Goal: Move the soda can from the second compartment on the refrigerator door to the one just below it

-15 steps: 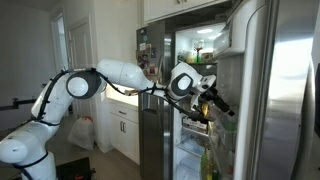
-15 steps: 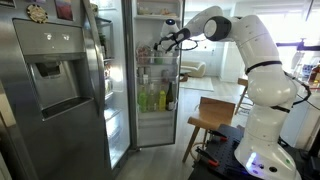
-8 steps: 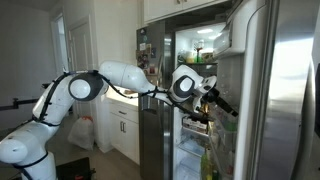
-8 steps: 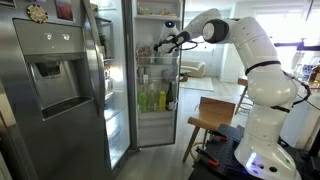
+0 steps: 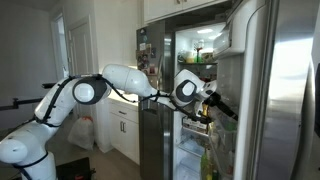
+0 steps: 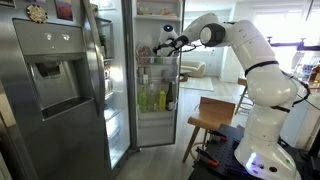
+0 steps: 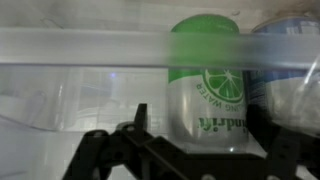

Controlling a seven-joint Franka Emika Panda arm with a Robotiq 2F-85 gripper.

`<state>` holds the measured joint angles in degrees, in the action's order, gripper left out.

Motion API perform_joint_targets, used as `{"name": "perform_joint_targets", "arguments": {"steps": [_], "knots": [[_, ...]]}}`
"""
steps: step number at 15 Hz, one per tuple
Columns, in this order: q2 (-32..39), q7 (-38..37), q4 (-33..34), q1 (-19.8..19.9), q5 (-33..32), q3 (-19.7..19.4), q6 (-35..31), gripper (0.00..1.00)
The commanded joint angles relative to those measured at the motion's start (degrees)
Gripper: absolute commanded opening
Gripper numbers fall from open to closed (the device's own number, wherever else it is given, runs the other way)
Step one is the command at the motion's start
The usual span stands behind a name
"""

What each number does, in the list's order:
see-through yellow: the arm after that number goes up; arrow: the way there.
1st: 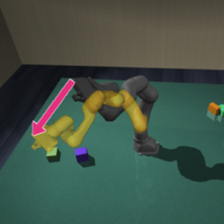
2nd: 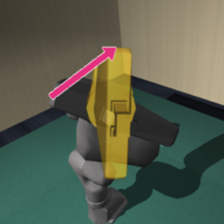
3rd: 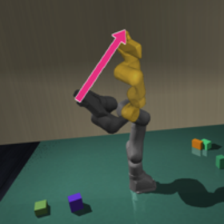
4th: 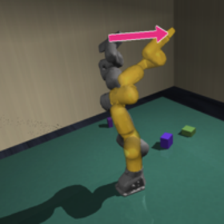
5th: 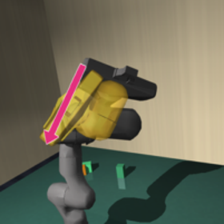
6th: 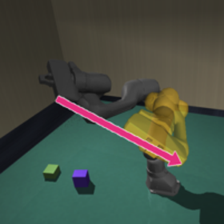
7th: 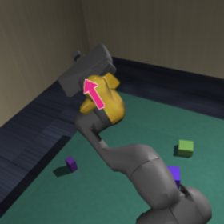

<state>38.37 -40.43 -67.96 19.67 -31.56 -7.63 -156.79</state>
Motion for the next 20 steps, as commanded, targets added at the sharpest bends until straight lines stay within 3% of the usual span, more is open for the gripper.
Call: {"name": "perform_joint_targets", "arguments": {"steps": [1,2,3,7,15,16,18,20], "knots": [[1.6,-0.6,2.6,-0.7,-1.3,-1.2,-0.9,1.00],[1.7,-0.6,2.7,-0.6,-1.3,-1.2,-1.0,0.75],[1.7,-0.7,2.8,-0.6,-1.3,-1.3,-1.2,0.74],[1.6,-0.6,2.6,-0.6,-1.3,-1.3,-2.1,0.46],[1.3,-0.5,2.4,-0.6,-0.7,-0.9,-1.5,0.46],[1.2,-0.3,2.6,-0.4,-0.3,-0.6,-0.9,0.87],[0.7,0.8,2.9,0.2,1.6,1.0,0.8,0.99],[0.5,1.7,3.7,0.8,3.7,2.3,2.4,1.00]]}}
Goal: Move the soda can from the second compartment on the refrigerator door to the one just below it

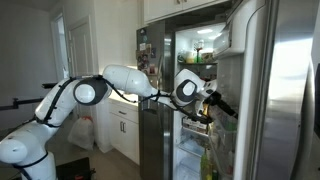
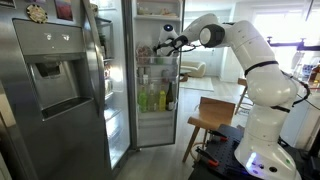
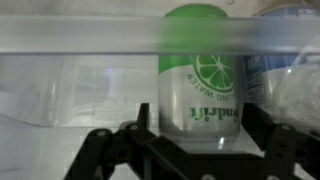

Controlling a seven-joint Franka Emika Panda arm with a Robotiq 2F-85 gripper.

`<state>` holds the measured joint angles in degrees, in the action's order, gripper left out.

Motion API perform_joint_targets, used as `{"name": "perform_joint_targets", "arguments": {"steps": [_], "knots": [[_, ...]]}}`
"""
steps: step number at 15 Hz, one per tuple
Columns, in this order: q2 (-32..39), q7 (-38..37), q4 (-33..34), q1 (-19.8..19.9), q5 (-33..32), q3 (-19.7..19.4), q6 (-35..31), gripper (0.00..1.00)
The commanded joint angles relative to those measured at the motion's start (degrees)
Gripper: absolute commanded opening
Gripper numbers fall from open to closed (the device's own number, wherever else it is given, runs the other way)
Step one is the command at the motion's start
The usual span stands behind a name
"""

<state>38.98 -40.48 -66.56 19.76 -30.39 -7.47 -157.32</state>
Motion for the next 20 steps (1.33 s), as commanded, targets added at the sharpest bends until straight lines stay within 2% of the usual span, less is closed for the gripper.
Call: {"name": "perform_joint_targets", "arguments": {"steps": [1,4,8,11,15,17,20], "knots": [[-0.1,2.0,2.7,1.0,3.4,2.7,4.0,1.00],[0.0,3.9,4.2,2.1,7.3,5.2,8.6,1.00],[0.8,7.6,8.4,4.0,13.7,9.3,18.2,1.00],[1.5,8.8,12.2,4.1,15.6,10.3,24.3,1.00],[2.5,8.7,15.9,3.5,14.9,10.3,29.6,1.00],[3.4,7.3,17.9,2.8,13.5,9.0,32.2,1.00],[5.3,5.7,20.9,2.7,12.2,7.6,32.9,1.00]]}}
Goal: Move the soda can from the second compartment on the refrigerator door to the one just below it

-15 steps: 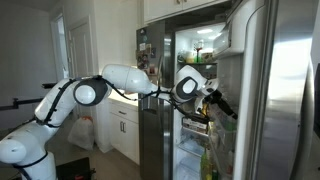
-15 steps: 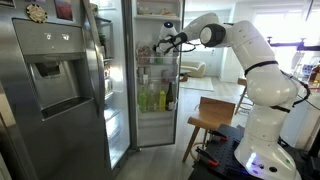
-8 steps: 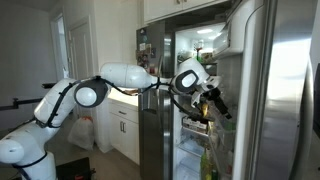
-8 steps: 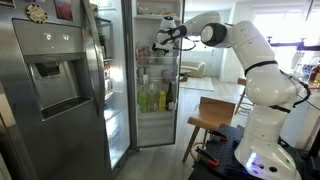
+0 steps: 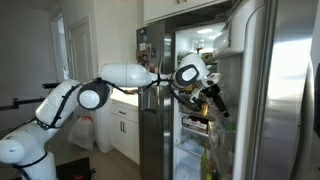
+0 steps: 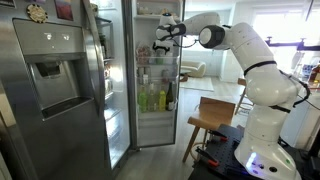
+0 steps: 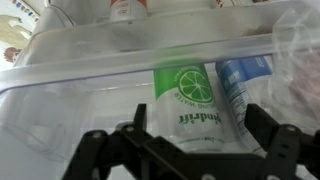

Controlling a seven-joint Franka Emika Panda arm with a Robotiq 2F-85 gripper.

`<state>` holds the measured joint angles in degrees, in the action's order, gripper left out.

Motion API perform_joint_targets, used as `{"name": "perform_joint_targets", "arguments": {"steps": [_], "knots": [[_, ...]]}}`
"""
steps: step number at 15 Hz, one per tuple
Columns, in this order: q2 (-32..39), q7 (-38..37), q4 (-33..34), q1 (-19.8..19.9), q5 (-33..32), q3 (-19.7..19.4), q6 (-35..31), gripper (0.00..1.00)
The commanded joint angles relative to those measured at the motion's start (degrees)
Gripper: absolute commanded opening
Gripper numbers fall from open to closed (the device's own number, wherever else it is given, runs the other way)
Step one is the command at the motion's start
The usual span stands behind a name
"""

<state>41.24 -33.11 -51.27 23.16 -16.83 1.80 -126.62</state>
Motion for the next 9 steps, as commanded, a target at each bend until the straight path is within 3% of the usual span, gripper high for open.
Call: {"name": "perform_joint_targets", "arguments": {"steps": [1,9], "knots": [[3.7,-1.9,6.5,-0.7,-1.5,-2.0,1.6,1.00],[7.9,-2.3,13.2,-0.6,-1.8,-4.4,2.3,1.00]]}}
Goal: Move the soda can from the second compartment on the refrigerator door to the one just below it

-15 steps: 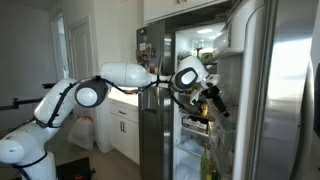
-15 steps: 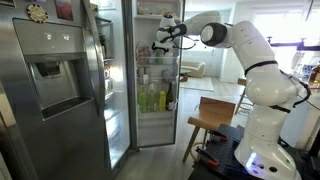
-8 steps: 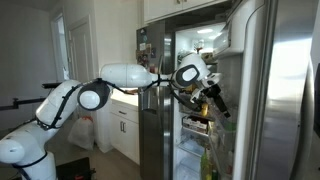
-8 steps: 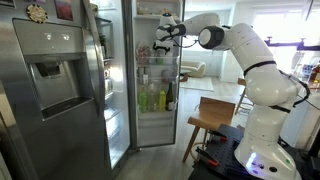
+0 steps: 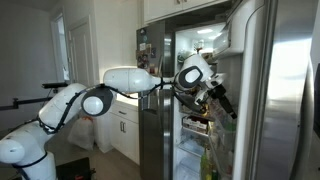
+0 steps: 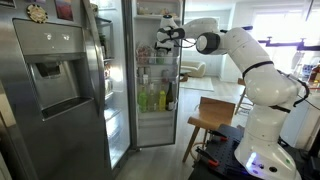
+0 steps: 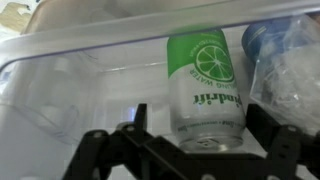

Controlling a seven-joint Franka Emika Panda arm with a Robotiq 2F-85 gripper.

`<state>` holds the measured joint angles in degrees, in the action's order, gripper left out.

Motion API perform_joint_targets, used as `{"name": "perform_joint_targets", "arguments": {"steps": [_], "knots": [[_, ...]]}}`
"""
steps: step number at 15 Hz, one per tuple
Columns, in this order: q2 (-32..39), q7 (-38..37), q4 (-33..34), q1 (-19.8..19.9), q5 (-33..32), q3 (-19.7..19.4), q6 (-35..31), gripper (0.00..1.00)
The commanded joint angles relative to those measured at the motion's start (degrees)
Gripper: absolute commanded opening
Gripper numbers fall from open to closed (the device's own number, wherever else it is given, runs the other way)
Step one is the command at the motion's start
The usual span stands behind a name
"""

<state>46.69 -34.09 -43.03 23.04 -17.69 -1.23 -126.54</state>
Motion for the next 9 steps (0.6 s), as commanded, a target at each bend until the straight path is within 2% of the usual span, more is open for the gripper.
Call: {"name": "perform_joint_targets", "arguments": {"steps": [1,6,9], "knots": [[2.8,-1.1,5.5,-0.4,-0.9,-1.6,2.2,1.00],[4.6,-0.6,7.9,0.1,-0.4,-2.6,2.5,1.00],[5.5,-0.1,8.6,0.6,0.4,-1.9,1.8,1.00]]}}
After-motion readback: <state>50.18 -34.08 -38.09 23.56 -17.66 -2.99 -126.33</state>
